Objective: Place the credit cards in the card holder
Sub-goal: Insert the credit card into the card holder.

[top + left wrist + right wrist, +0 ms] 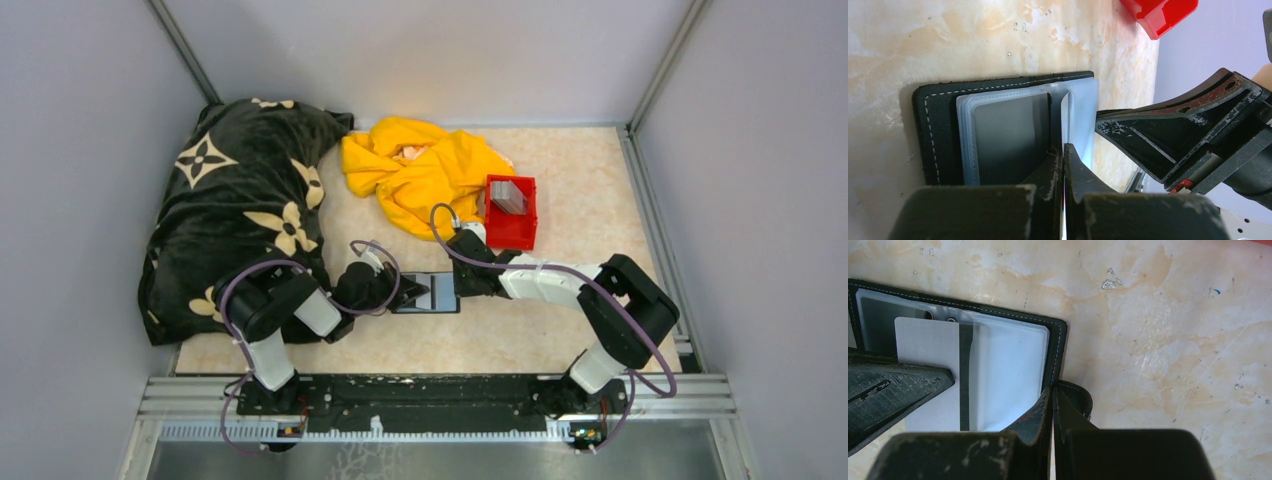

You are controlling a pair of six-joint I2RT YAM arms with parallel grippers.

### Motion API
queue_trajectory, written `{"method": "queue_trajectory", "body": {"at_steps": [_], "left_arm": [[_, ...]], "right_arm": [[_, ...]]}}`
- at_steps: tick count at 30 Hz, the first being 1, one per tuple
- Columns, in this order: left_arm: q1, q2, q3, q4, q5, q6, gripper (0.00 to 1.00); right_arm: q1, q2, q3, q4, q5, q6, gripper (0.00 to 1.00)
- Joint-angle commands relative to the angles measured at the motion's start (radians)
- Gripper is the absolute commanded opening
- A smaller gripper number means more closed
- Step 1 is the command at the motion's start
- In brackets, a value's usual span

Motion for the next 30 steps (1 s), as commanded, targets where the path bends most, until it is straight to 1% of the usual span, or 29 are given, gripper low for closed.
{"method": "queue_trajectory", "body": {"at_steps": [1,8,18,27,28,30], "left_arm": [[-0.023,0.03,-0.009,-0.079,0.004,0.025,0.0],[-0.034,0.018,-0.017,-0.134,0.0,0.037,0.0],[-0.051,0.014,-0.055,-0.138,0.008,0.04,0.0],[-0.062,0.054,-0.016,-0.158,0.028,0.045,0.0],[-0.065,0.059,-0.006,-0.17,0.033,0.047,0.02],[-0.072,0.064,0.01,-0.198,0.041,0.051,0.15]], "right_arm": [[0.011,0.019,0.0,-0.022,0.042,-0.007,0.0],[0.011,0.02,0.007,-0.028,0.043,-0.011,0.0],[0.011,0.028,0.017,-0.032,0.045,-0.014,0.0],[0.011,0.036,0.019,-0.03,0.037,-0.015,0.0],[0.011,0.036,0.019,-0.03,0.036,-0.014,0.0],[0.011,0.038,0.019,-0.029,0.035,-0.013,0.0]]}}
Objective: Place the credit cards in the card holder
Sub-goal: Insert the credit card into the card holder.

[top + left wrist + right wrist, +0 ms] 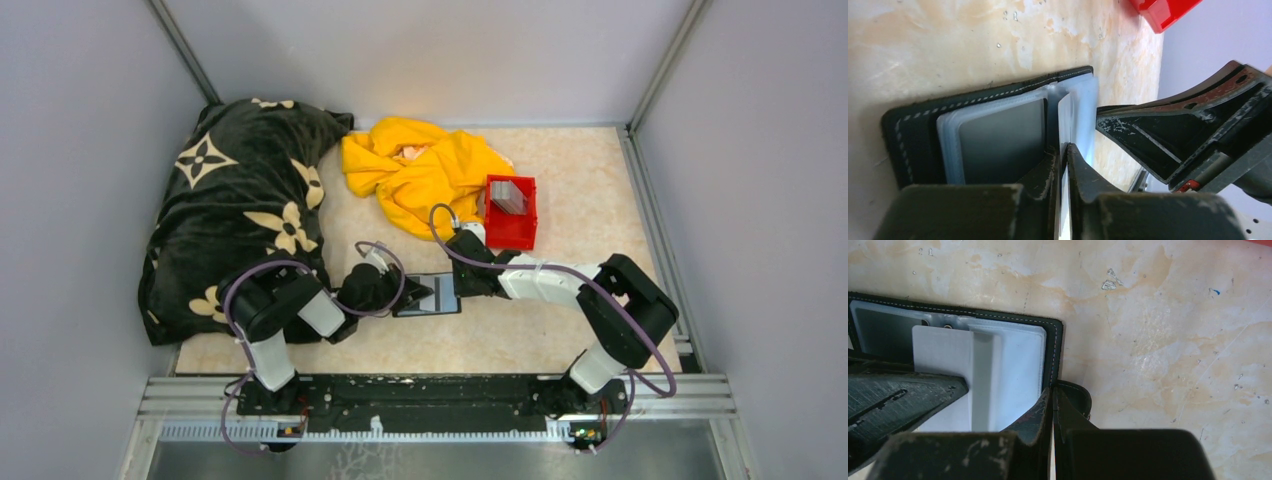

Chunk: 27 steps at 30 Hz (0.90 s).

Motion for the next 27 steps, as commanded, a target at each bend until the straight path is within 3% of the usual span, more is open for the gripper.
{"method": "queue_trajectory", "body": {"at_steps": [1,9,17,27], "left_arm": [[-0.042,0.055,0.01,-0.21,0.064,0.053,0.2],[-0.068,-0.027,0.052,-0.436,0.003,0.076,0.44],[-0.103,-0.13,0.19,-0.858,-0.144,0.139,0.57],[-0.129,-0.148,0.289,-1.104,-0.222,0.179,0.66]], "right_arm": [[0.007,0.034,0.017,-0.028,0.028,-0.013,0.0],[0.007,0.04,0.015,-0.017,0.02,-0.013,0.0],[0.006,0.039,0.014,-0.011,0.018,-0.014,0.0],[0.007,0.039,0.018,-0.003,0.009,-0.018,0.0]]}}
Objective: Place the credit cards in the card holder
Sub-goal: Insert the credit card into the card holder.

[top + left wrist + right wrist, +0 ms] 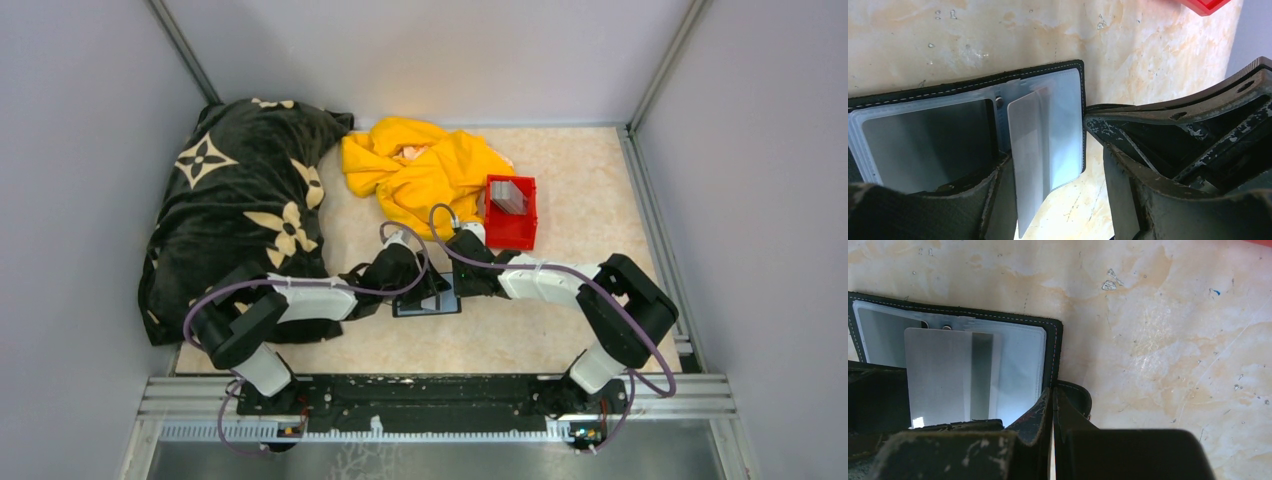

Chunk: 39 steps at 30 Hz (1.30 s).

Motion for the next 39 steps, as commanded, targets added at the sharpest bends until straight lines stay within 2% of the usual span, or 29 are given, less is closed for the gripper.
{"method": "queue_trajectory", "body": {"at_steps": [1,7,20,25,39], "left_arm": [[-0.016,0.045,-0.011,-0.351,-0.061,0.064,0.68],[-0.024,0.054,0.001,-0.422,-0.088,0.068,0.75],[-0.026,-0.014,-0.034,-0.441,-0.168,0.034,0.76],[-0.026,-0.018,-0.034,-0.46,-0.176,0.032,0.79],[-0.026,-0.029,-0.036,-0.495,-0.184,0.033,0.79]], "right_arm": [[0.006,0.037,0.017,-0.003,0.008,-0.018,0.0],[0.007,0.036,0.016,0.004,0.005,-0.02,0.0],[0.008,0.037,0.013,0.013,-0.001,-0.02,0.0],[0.008,0.038,0.013,0.016,-0.002,-0.021,0.0],[0.008,0.041,0.015,0.016,-0.002,-0.026,0.0]]}}
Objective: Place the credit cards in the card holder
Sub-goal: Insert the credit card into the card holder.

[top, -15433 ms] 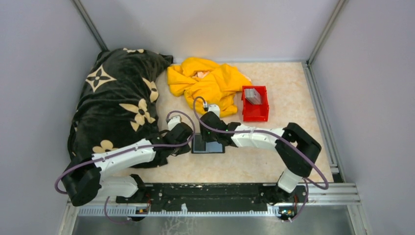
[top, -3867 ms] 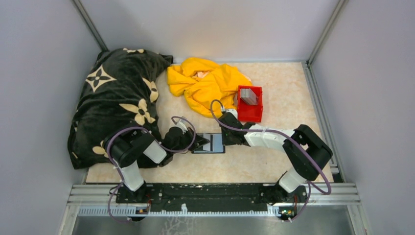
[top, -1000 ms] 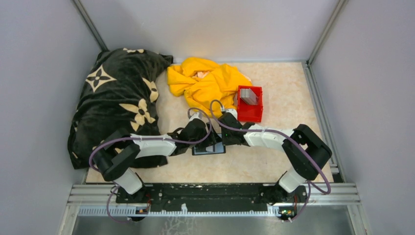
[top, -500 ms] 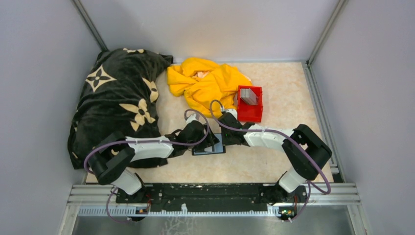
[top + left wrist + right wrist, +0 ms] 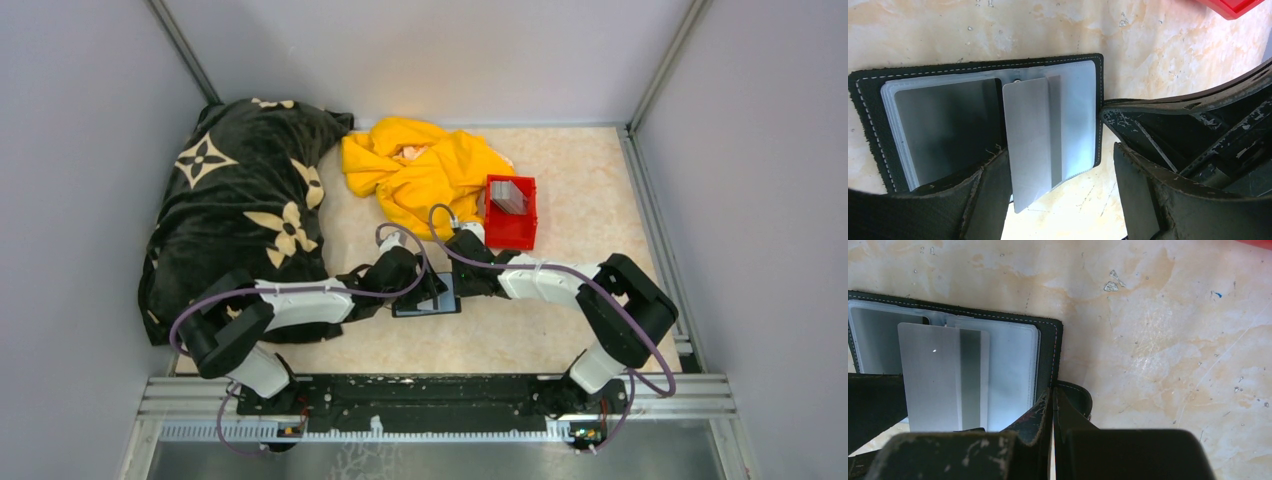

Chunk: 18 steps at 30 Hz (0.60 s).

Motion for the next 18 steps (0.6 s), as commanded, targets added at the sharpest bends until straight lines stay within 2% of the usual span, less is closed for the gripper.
{"method": "queue_trajectory", "body": {"at_steps": [1,18], "left_arm": [[0.006,0.032,-0.068,-0.319,-0.068,0.039,0.79],[0.007,-0.013,-0.056,-0.374,-0.095,0.051,0.79]], "right_arm": [[0.007,0.039,0.016,0.01,0.001,-0.015,0.0],[0.007,0.041,0.024,0.001,0.003,-0.024,0.0]]}}
